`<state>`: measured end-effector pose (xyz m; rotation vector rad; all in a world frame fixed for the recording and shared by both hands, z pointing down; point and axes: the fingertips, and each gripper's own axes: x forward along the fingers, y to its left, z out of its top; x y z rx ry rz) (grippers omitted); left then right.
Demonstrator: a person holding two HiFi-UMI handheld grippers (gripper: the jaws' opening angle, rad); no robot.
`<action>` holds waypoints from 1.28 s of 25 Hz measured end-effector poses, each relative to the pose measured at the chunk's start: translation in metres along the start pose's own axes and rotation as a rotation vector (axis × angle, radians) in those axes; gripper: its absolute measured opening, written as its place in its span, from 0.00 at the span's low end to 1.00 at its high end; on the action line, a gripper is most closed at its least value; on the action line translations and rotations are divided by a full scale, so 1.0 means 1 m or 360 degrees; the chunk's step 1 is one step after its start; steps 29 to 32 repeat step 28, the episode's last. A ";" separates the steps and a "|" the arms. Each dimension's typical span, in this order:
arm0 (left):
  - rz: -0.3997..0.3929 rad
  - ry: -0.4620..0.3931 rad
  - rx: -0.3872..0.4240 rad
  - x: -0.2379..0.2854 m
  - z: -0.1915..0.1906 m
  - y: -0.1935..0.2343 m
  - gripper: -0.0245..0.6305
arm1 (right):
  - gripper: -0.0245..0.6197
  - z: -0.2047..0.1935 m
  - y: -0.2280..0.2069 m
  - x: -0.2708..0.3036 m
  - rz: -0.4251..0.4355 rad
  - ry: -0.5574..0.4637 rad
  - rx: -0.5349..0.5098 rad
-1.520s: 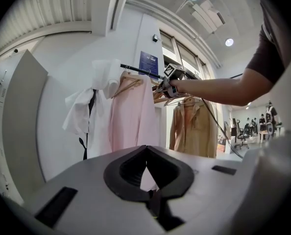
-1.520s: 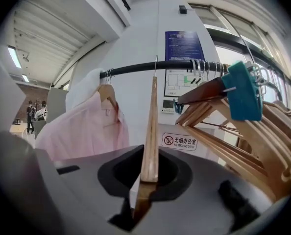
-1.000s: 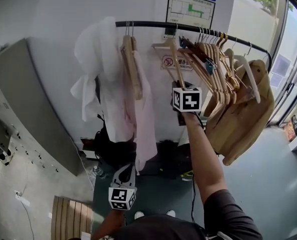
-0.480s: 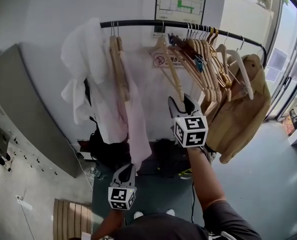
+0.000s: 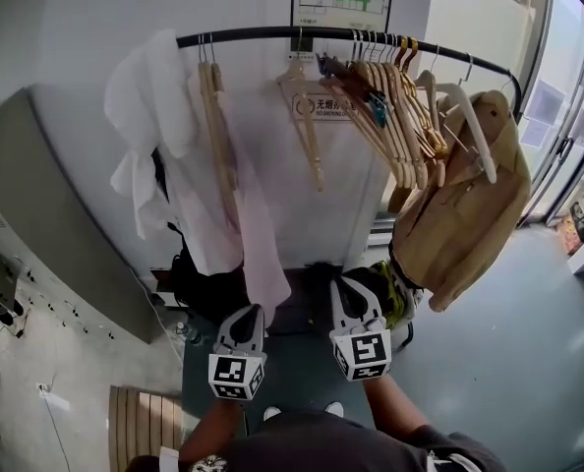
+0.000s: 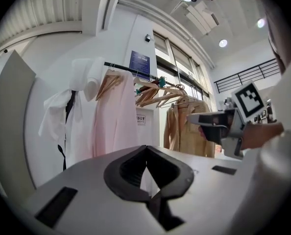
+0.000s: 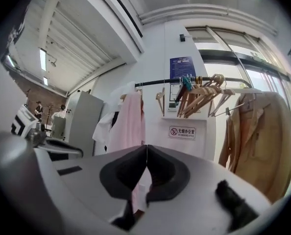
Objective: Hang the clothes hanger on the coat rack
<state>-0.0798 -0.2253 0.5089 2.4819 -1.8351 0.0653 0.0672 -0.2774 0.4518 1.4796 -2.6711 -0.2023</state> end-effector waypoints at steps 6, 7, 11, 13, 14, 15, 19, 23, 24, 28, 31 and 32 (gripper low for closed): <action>-0.0019 -0.0003 -0.0007 0.009 0.001 -0.011 0.05 | 0.06 -0.020 0.017 -0.018 -0.0068 -0.0001 0.0032; -0.0023 -0.0005 -0.0013 0.010 0.000 -0.013 0.05 | 0.06 -0.017 0.020 -0.017 -0.0060 -0.0008 0.0013; -0.0025 -0.0028 -0.0005 0.011 0.005 -0.019 0.05 | 0.06 -0.011 0.019 -0.018 -0.0037 -0.0012 0.0006; -0.0017 -0.0038 0.0000 0.013 0.007 -0.020 0.05 | 0.06 -0.014 0.014 -0.020 -0.0043 -0.0007 0.0012; -0.0012 -0.0041 0.0001 0.013 0.007 -0.019 0.05 | 0.06 -0.015 0.011 -0.021 -0.0048 -0.0005 0.0015; -0.0007 -0.0042 0.0001 0.014 0.008 -0.019 0.05 | 0.06 -0.016 0.009 -0.021 -0.0052 -0.0002 0.0022; 0.0000 -0.0037 0.0002 0.014 0.007 -0.019 0.05 | 0.06 -0.023 0.005 -0.022 -0.0058 0.0018 0.0050; -0.0007 -0.0023 0.0005 0.015 0.005 -0.024 0.05 | 0.06 -0.027 0.002 -0.023 -0.0065 0.0032 0.0049; -0.0009 -0.0021 0.0005 0.015 0.005 -0.025 0.05 | 0.06 -0.028 0.002 -0.023 -0.0069 0.0034 0.0035; -0.0016 -0.0014 0.0006 0.015 0.004 -0.030 0.05 | 0.06 -0.029 0.001 -0.025 -0.0084 0.0040 -0.0026; -0.0016 -0.0014 0.0006 0.015 0.004 -0.030 0.05 | 0.06 -0.029 0.001 -0.025 -0.0084 0.0040 -0.0026; -0.0016 -0.0014 0.0006 0.015 0.004 -0.030 0.05 | 0.06 -0.029 0.001 -0.025 -0.0084 0.0040 -0.0026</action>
